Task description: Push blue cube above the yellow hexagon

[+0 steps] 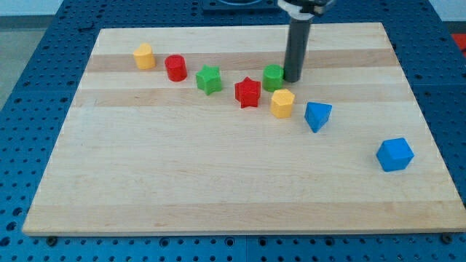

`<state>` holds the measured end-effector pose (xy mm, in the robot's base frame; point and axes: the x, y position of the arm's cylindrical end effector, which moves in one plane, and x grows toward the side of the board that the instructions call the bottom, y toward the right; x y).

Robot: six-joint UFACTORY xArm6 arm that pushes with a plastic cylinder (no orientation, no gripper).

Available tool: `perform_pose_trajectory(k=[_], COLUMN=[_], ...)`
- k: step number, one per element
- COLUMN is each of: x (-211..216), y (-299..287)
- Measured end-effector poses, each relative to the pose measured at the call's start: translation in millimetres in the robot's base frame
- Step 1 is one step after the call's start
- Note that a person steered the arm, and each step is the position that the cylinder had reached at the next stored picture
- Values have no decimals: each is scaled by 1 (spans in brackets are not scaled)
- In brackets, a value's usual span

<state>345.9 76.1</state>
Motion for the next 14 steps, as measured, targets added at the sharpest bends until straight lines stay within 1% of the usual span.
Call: perform_pose_trajectory(k=[1, 2, 3, 4, 5, 6, 7, 8, 9, 10, 11, 13, 14], x=[3, 4, 1, -4, 5, 18, 56, 113, 170, 210, 220, 189, 184], y=[-27, -39, -23, 6, 57, 124, 186, 206, 210, 200, 187, 168, 140])
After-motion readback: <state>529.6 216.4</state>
